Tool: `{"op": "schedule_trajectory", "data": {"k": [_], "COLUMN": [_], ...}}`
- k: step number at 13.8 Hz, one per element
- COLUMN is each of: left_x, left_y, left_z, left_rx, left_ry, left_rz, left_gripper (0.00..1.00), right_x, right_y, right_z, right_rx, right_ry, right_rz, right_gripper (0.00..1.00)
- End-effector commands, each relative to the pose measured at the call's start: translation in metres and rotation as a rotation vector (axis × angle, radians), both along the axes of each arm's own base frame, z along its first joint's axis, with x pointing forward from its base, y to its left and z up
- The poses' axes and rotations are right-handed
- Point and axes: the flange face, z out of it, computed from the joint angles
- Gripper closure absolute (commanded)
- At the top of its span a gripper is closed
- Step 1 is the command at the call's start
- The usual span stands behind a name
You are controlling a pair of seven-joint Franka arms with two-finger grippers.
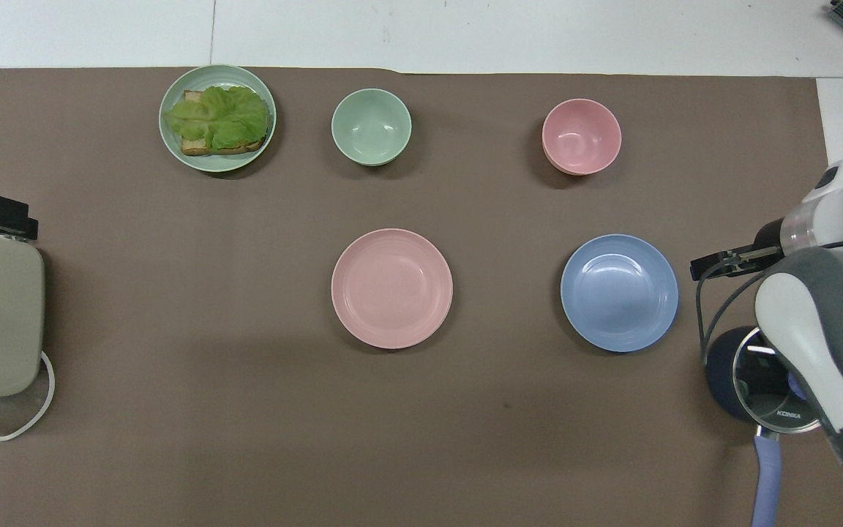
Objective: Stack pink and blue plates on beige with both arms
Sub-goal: 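Reach the right gripper to the blue plate rim and grasp it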
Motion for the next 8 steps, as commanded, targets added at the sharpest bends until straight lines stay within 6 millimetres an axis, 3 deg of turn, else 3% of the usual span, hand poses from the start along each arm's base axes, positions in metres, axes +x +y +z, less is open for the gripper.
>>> {"op": "schedule_trajectory", "data": {"k": [1, 4, 8], "left_x": [-0.003, -0.003, -0.003], "left_y": [0.000, 0.002, 0.001], "left_z": [0.000, 0.000, -0.001], "left_rx": [0.012, 0.014, 0.014], "left_ry": [0.012, 0.012, 0.013], "left_rz": [-0.002, 0.001, 0.000], "left_gripper": [0.00, 0.00, 0.00], "right_x": [-0.008, -0.008, -0.011], "right_y": [-0.002, -0.005, -0.014], "right_z": [-0.045, -0.088, -0.115], "right_rx": [-0.004, -0.001, 0.003], "right_ry": [0.002, 0.014, 0.035], "right_rz": [0.031, 0.034, 0.033], "right_gripper": [0.00, 0.00, 0.00]}}
